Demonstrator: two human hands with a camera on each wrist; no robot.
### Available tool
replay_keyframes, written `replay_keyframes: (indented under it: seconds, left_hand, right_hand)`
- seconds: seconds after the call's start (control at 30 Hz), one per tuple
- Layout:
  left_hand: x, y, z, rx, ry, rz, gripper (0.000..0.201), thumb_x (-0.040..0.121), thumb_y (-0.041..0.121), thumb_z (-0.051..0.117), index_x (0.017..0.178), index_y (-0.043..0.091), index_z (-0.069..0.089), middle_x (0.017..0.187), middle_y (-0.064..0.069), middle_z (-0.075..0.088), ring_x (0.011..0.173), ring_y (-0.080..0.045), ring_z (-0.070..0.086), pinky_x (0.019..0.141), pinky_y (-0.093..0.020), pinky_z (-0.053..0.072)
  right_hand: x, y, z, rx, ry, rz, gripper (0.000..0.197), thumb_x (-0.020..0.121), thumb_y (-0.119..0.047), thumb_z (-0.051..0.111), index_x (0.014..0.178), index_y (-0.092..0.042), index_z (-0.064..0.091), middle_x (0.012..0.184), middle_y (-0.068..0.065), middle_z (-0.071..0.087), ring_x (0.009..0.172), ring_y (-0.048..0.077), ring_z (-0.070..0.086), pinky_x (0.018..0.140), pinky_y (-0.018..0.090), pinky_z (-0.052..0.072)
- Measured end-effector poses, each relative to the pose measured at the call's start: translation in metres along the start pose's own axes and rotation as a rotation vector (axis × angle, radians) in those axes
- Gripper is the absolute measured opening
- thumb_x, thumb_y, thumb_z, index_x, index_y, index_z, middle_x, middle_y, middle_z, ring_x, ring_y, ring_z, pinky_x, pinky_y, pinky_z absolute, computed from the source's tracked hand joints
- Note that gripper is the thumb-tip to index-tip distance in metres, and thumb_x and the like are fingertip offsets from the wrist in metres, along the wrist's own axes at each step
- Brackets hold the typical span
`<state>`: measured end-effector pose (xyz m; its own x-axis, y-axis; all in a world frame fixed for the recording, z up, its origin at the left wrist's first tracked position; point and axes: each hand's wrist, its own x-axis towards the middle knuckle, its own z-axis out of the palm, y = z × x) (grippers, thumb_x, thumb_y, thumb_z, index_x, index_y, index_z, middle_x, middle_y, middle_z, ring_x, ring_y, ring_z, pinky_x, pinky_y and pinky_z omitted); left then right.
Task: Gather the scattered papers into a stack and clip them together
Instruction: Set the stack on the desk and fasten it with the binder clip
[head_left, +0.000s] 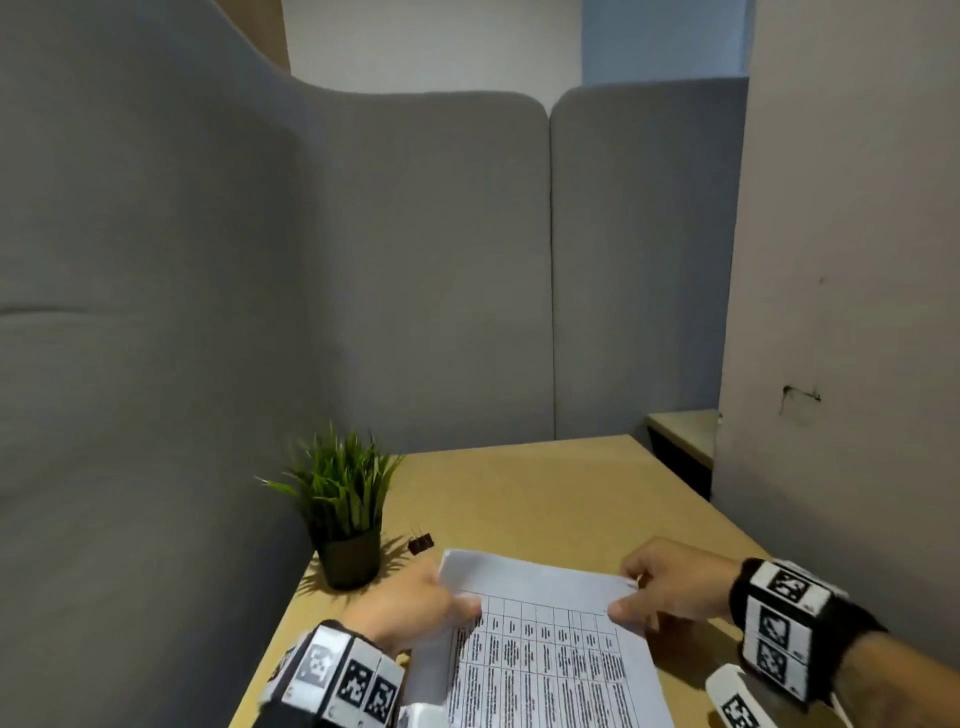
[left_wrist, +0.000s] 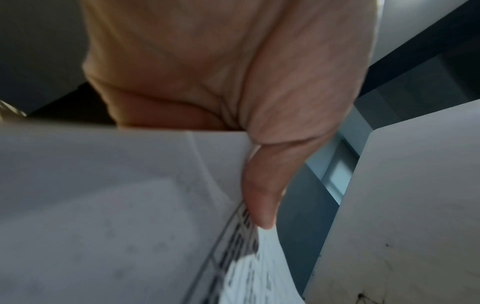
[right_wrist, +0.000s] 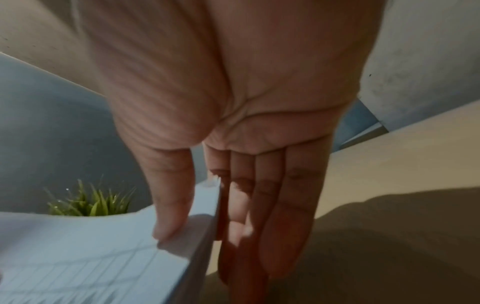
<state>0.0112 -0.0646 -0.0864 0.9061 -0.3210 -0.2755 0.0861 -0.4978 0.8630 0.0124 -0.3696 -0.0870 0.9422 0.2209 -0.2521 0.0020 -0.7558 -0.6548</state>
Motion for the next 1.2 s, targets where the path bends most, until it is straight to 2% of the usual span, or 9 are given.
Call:
replay_keyframes:
  seconds: [0.13, 0.27, 0.4, 0.5, 0.67, 0.73, 0.83, 0.97, 1.2]
  left_hand:
    - [0.007, -0.014, -0.006, 0.068, 0.034, -0.045, 0.038, 0.073, 0.039, 0.074, 0.103, 0.016, 0.073, 0.101, -0.002, 0.076, 0.1, -0.02, 0.071, 0.099, -0.045, 0.051]
    - [0.015, -0.022, -0.012, 0.221, 0.128, -0.127, 0.07, 0.065, 0.058, 0.072, 0.115, 0.01, 0.064, 0.111, -0.01, 0.072, 0.104, -0.025, 0.067, 0.096, -0.046, 0.051]
    - [0.01, -0.024, -0.016, 0.394, 0.174, -0.219, 0.04, 0.089, 0.051, 0.061, 0.104, 0.014, 0.059, 0.086, 0.007, 0.057, 0.074, -0.006, 0.054, 0.061, -0.022, 0.042]
    - [0.011, -0.025, -0.016, 0.35, 0.16, -0.254, 0.031, 0.094, 0.043, 0.059, 0.079, 0.02, 0.045, 0.075, 0.01, 0.042, 0.064, -0.003, 0.04, 0.055, -0.019, 0.034]
    - [0.028, -0.043, -0.025, 0.291, 0.129, -0.238, 0.046, 0.094, 0.044, 0.059, 0.122, 0.01, 0.049, 0.083, 0.008, 0.045, 0.072, -0.006, 0.044, 0.059, -0.021, 0.035]
    - [0.031, -0.047, -0.027, 0.245, 0.078, -0.235, 0.035, 0.093, 0.042, 0.06, 0.112, 0.012, 0.054, 0.084, 0.005, 0.048, 0.074, -0.008, 0.046, 0.062, -0.022, 0.033]
    - [0.03, -0.051, -0.029, 0.194, 0.034, -0.186, 0.022, 0.093, 0.037, 0.06, 0.085, 0.017, 0.053, 0.082, 0.001, 0.051, 0.071, -0.01, 0.046, 0.067, -0.026, 0.034]
    - [0.027, -0.054, -0.032, 0.107, 0.0, -0.16, 0.037, 0.082, 0.041, 0.065, 0.106, 0.013, 0.065, 0.104, -0.008, 0.068, 0.09, -0.02, 0.06, 0.089, -0.032, 0.042]
    - [0.034, -0.061, -0.032, 0.172, 0.027, -0.17, 0.032, 0.089, 0.039, 0.062, 0.108, 0.013, 0.062, 0.095, -0.001, 0.056, 0.085, -0.017, 0.051, 0.079, -0.031, 0.038]
  right_hand:
    - [0.014, 0.0, -0.018, -0.046, 0.128, 0.023, 0.022, 0.086, -0.022, 0.076, 0.067, -0.016, 0.067, 0.075, 0.01, 0.074, 0.054, 0.009, 0.058, 0.05, 0.019, 0.046]
    - [0.051, -0.04, -0.019, -0.251, 0.149, -0.086, 0.017, 0.086, -0.017, 0.073, 0.07, -0.018, 0.067, 0.063, -0.007, 0.068, 0.063, 0.011, 0.063, 0.054, 0.022, 0.049]
    - [0.1, -0.112, 0.012, -0.451, 0.124, -0.258, 0.005, 0.085, -0.02, 0.075, 0.087, -0.018, 0.071, 0.071, -0.011, 0.059, 0.072, 0.012, 0.058, 0.061, 0.025, 0.045]
    - [0.139, -0.142, 0.043, -0.558, 0.123, -0.264, 0.018, 0.086, -0.024, 0.074, 0.102, -0.019, 0.07, 0.086, -0.005, 0.06, 0.083, 0.018, 0.058, 0.061, 0.026, 0.042]
    - [0.191, -0.157, 0.074, -0.684, 0.096, -0.231, 0.046, 0.087, -0.03, 0.068, 0.131, -0.028, 0.055, 0.131, 0.006, 0.059, 0.116, 0.03, 0.058, 0.095, 0.038, 0.049]
    - [0.199, -0.162, 0.078, -0.719, 0.075, -0.217, 0.052, 0.089, -0.039, 0.066, 0.138, -0.029, 0.051, 0.138, 0.007, 0.055, 0.123, 0.032, 0.055, 0.102, 0.041, 0.046]
    - [0.203, -0.169, 0.078, -0.767, 0.029, -0.247, 0.049, 0.087, -0.042, 0.07, 0.132, -0.027, 0.06, 0.133, 0.004, 0.061, 0.119, 0.029, 0.057, 0.098, 0.036, 0.047]
    - [0.207, -0.177, 0.078, -0.811, 0.017, -0.286, 0.024, 0.084, -0.032, 0.073, 0.106, -0.024, 0.076, 0.113, 0.002, 0.071, 0.103, 0.029, 0.065, 0.087, 0.035, 0.054]
    - [0.206, -0.177, 0.081, -0.739, 0.002, -0.344, 0.038, 0.082, -0.015, 0.074, 0.118, -0.028, 0.069, 0.109, 0.0, 0.069, 0.101, 0.023, 0.064, 0.082, 0.03, 0.051]
